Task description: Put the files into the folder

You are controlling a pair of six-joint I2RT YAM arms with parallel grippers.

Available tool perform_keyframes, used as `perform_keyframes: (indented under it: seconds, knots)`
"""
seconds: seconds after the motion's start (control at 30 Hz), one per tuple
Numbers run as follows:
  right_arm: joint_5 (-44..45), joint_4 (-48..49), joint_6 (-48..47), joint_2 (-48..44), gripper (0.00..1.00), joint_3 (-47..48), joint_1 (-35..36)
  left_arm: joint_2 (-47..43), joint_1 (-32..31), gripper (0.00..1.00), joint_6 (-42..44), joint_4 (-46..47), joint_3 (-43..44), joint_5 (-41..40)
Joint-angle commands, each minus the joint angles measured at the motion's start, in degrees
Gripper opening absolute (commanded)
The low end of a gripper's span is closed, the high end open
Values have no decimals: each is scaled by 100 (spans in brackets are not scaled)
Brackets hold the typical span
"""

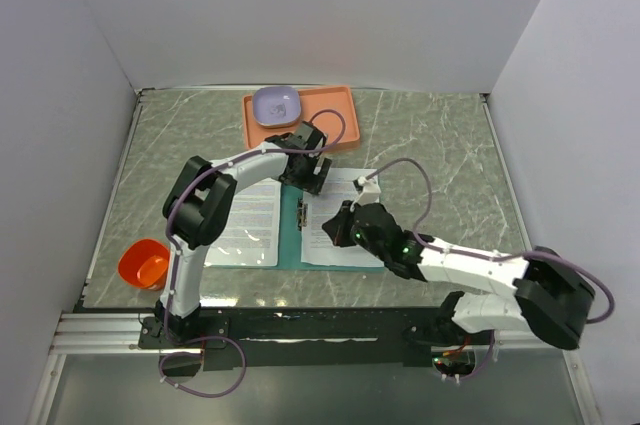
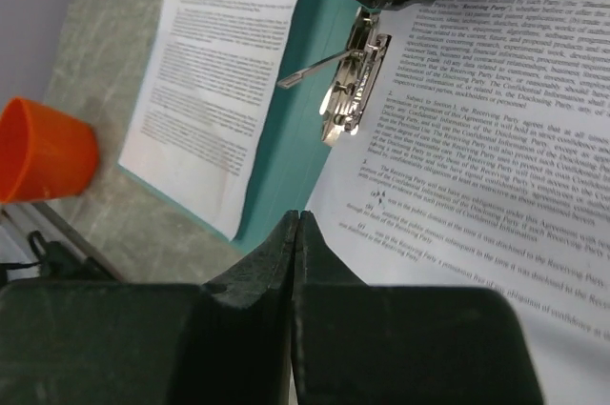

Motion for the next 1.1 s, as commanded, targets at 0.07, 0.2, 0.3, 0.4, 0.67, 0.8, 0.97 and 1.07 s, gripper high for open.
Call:
perform_keyframes:
  seconds: [0.07,0.2,0.3,0.4,0.67,0.8,0.97,1.07]
  knots:
    - [-1372,1232,-717,1024,0,552,-508,126,-49,97,-120,35,94,-207]
    - [-1831,1945,-717,1534,0,667,-702,117,-49,98,-120,96,-11,-215]
    - [-1990,2401,-638,1903,0,781,-781,135,-49,99,-120,114,-72,-189]
    - [-1999,2604,-585,2194,0,921,-825,135,-49,99,-120,114,-99,-171]
    - [-2043,2693,-699,2818,0,1405,-851,65,-49,99,-111,149,-222,-93]
    - [-2113,2579,-787,3090,0,1642,-860,21,-31,99,-111,131,-257,-57]
    - [-2333,2264,-857,3354,0,1888,-983,-41,-5,99,-111,149,-327,4]
    - [-2420,2158,-893,3425,0,1967,-1001,-58,22,99,-111,158,-362,13]
